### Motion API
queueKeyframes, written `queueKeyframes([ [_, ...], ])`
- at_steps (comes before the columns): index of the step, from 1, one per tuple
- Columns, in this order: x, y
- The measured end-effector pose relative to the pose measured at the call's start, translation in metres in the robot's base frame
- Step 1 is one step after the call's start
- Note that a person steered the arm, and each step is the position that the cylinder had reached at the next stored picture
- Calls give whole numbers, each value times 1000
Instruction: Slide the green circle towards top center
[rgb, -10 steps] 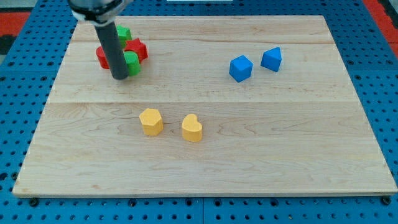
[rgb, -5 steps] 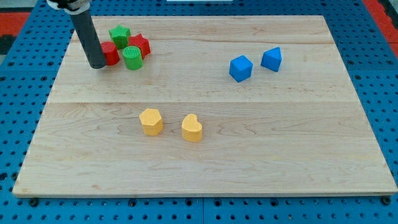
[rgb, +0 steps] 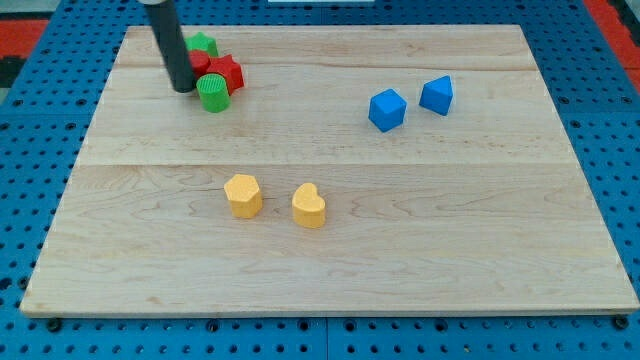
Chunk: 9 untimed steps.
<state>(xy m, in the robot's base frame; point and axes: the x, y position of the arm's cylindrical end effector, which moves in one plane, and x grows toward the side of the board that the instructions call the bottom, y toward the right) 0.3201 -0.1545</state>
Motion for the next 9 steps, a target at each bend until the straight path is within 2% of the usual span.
queueKeyframes([
  [1, 2, 20],
  [7, 22, 3],
  [9, 28, 125],
])
